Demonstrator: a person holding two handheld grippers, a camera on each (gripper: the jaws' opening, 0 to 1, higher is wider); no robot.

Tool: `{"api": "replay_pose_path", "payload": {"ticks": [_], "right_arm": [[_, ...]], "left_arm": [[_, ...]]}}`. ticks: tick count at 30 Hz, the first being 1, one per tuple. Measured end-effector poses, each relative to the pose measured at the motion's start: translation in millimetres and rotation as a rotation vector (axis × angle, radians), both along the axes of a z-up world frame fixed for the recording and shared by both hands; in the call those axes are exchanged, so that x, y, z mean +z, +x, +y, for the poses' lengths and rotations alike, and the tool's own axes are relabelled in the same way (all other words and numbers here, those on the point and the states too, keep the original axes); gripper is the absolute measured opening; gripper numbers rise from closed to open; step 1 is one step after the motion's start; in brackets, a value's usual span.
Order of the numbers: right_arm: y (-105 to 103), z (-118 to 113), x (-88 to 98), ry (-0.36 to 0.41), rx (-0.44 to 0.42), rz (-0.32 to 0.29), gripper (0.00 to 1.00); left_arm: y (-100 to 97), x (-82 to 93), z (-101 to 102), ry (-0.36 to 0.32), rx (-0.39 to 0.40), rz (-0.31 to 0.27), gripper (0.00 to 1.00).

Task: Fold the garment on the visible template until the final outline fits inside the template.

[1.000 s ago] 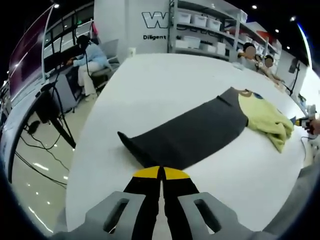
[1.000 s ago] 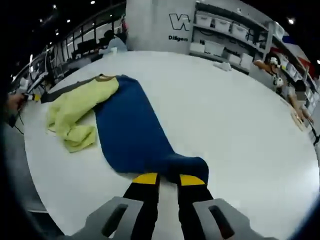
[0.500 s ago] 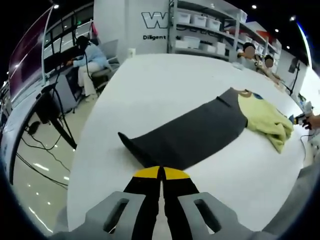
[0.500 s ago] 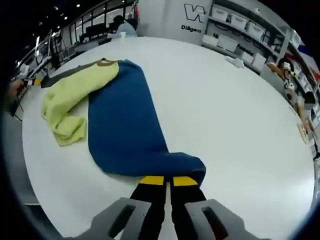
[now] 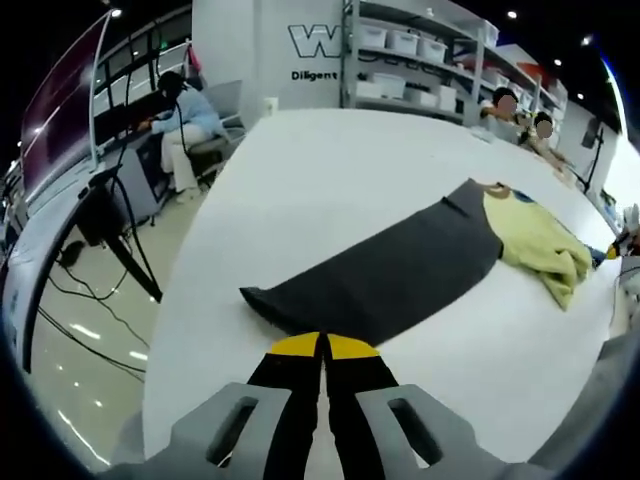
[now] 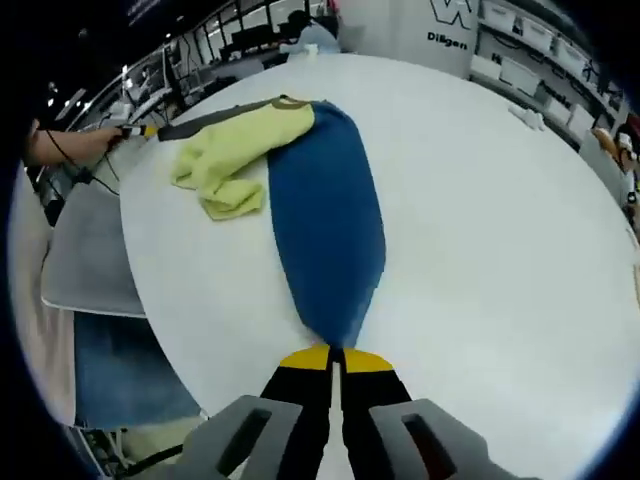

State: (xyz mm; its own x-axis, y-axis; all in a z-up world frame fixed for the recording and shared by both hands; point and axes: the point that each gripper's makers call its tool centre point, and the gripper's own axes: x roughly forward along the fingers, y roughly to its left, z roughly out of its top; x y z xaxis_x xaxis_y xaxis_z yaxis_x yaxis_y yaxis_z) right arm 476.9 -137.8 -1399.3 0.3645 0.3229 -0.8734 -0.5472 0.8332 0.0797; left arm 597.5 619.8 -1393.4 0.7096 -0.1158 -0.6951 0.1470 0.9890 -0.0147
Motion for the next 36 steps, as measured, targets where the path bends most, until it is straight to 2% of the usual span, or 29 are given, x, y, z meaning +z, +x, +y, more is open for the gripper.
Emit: {"api": "replay_pose_path", "payload": {"ticks": [3,6,10,12,16,18,19,20,21,22,25,28,30,33,36], "right_arm": [[-5.4,-6.7,-1.2,-0.015,-0.025,0.001,0.00],[-9.4,-9.1,-11.4,-0.047,-0.044,0.028,0.00],[-7.0,-12.0,-25.4,-0.143,-0.039,0.026,0.00],[-3.2,-21.5,-30.2,-0.210,-0.060,0.015,0.00],[3.6,-28.1,-31.4,-0.239,-0.152,0.011,0.00],[11.1,-29.0,-23.3,-0.280,-0.134,-0.030,0.00],[13.4,-27.7,-19.7,-0.280,-0.142,-0.041,0.00],[17.8,-27.4,-15.2,-0.279,-0.161,-0.066,0.06],[26.9,-20.9,-7.0,-0.255,-0.164,-0.124,0.10],[29.6,-15.1,-2.4,-0.247,-0.149,-0.145,0.12],[34.7,12.6,5.3,-0.188,-0.090,-0.183,0.12],[41.9,37.3,3.3,-0.130,-0.041,-0.208,0.15],[44.9,64.6,2.8,-0.077,0.011,-0.234,0.18],[45.5,102.3,-2.8,-0.015,0.090,-0.232,0.22],[47.6,137.2,-10.7,0.030,0.143,-0.225,0.28]], "left_arm": [[1.0,1.8,1.7,0.005,0.002,-0.001,0.00],[3.8,3.0,3.4,0.012,0.002,0.004,0.00],[9.8,4.6,7.7,0.045,-0.014,0.021,0.00],[13.6,4.9,14.1,0.059,-0.010,0.033,0.00],[18.9,4.8,19.9,0.060,-0.006,0.052,0.00],[18.3,7.3,19.4,0.069,-0.008,0.051,0.01],[19.7,11.7,22.1,0.092,-0.001,0.030,0.00],[23.9,21.1,24.5,0.106,0.022,-0.026,0.01],[22.8,24.8,22.1,0.094,0.031,-0.041,0.03],[19.8,26.2,17.9,0.081,0.026,-0.040,0.05],[14.0,32.0,-10.3,0.046,-0.042,-0.079,0.01],[8.1,31.7,-47.1,-0.002,-0.120,-0.092,0.04],[4.1,32.4,-78.8,-0.037,-0.192,-0.107,0.08],[-2.7,32.5,-131.1,-0.089,-0.313,-0.125,0.18],[-19.5,26.5,-189.9,-0.092,-0.492,-0.107,0.19]]}}
